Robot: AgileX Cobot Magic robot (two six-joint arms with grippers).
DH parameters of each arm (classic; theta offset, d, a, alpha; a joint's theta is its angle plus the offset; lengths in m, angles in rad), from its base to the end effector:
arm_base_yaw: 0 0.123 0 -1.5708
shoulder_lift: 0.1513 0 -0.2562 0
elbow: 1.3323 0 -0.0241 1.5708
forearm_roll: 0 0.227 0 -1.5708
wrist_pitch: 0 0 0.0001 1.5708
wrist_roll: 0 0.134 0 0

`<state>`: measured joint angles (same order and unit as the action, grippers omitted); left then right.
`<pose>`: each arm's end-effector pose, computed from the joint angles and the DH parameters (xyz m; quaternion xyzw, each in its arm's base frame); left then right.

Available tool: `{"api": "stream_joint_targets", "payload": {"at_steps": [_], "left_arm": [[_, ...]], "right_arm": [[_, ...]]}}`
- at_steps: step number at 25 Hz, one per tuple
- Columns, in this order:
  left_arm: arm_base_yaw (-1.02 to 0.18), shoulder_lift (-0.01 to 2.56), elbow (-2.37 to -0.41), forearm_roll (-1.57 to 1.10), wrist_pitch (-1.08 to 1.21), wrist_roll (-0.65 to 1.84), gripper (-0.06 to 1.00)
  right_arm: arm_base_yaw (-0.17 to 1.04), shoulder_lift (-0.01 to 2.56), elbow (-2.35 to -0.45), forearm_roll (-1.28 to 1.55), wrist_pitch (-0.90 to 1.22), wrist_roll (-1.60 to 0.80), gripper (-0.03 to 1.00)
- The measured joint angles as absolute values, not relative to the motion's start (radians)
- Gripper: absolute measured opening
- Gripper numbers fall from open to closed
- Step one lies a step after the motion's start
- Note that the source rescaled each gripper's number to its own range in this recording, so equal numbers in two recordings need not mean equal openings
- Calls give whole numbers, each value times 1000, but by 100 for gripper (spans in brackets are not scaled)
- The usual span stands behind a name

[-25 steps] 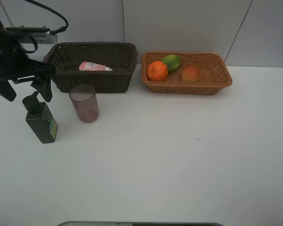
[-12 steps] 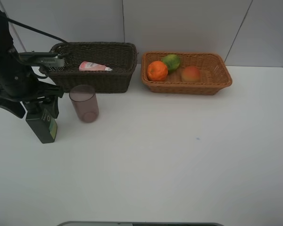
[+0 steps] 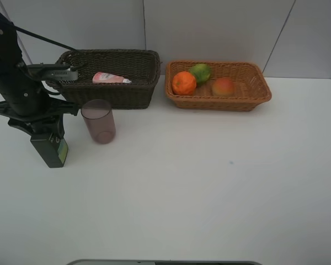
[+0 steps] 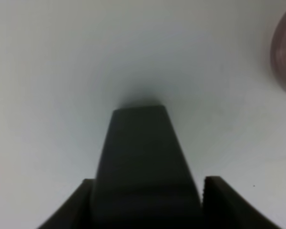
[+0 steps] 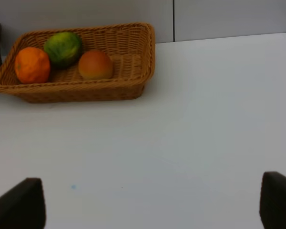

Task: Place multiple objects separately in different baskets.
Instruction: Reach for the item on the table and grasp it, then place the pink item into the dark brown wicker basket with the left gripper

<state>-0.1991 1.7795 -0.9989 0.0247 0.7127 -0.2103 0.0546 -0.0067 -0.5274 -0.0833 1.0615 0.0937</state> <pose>0.2966 -0.0576 0.1040 0.0031 0.9966 -0.0081 0.0823 0.0384 -0.0077 0.2548 0.0188 0.8435 -0.0018 0.5368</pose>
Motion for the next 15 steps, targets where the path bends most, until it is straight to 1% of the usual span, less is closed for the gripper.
{"api": "stream_joint_targets", "payload": {"at_steps": [1,15], "left_arm": [[-199,1779,-999,25,712,-210,47],[-199,1779,-999,21,686,-210,47]], "right_arm": [[55,-7,-527,-83,1061,94,100],[55,-7,-527,-83,1061,94,100]]}}
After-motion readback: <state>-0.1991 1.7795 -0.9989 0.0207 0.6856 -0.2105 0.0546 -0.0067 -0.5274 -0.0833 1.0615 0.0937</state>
